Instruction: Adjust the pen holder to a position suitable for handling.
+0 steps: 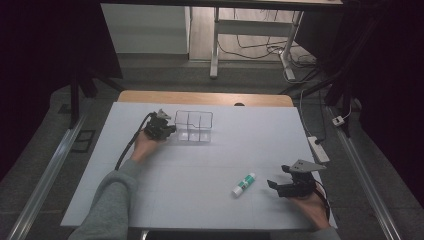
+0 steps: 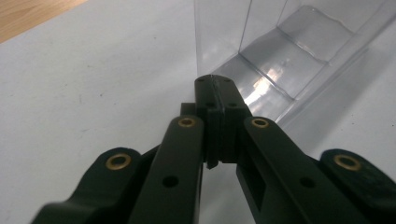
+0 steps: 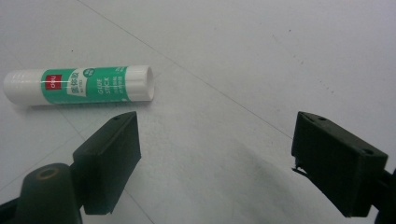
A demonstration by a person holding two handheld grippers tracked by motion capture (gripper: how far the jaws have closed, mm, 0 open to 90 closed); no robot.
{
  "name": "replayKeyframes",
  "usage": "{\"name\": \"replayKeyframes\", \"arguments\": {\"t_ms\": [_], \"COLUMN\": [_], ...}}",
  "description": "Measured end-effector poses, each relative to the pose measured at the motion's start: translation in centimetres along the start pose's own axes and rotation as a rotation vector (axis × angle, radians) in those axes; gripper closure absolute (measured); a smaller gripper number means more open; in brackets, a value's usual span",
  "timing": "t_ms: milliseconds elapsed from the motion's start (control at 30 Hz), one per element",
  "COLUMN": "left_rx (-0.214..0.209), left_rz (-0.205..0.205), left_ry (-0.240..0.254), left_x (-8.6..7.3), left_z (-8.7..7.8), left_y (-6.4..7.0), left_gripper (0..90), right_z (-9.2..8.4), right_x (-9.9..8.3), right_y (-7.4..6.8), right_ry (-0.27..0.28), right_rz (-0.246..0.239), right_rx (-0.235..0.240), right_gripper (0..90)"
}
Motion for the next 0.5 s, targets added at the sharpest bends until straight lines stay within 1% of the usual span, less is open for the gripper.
{"name": "replayKeyframes", "arguments": {"t_ms": [133,167,333,500], "left_rx": [-0.007,-0.015,-0.025,-0.028], "left_rz": [0.003,0.008,0.033,0.034], "left_ry": [-0.001,-0.005,-0.007,-0.008], "left_x": [0.2,0.3,0.4,0.6], "left_z": [0.3,0.4,0.6,0.8], "left_y": [0.4,0.6,1.1,1.4], "left_gripper": [89.1,89.1,89.1,89.1], "right_z": [0.0,0.0,0.0,0.0], "right_x": [0.0,0.0,0.0,0.0], "right_y": [0.0,0.0,-0.1,0.0], "right_ry": [0.000,-0.001,-0.002,-0.004], "right_rz": [0.001,0.001,-0.007,-0.006], "right_rx": [0.000,0.001,-0.004,-0.003], "right_gripper": [14.9,14.9,15.0,14.9]}}
Point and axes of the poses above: each handheld gripper's, and its own axes: z roughly forward along the jaws, x roughly out of its top, y roughly to its right, the point moved 2 cm from there along z, roughly forward along the jaws, and after that the axes turned 5 degrees about -z, right-handed, at the moved point
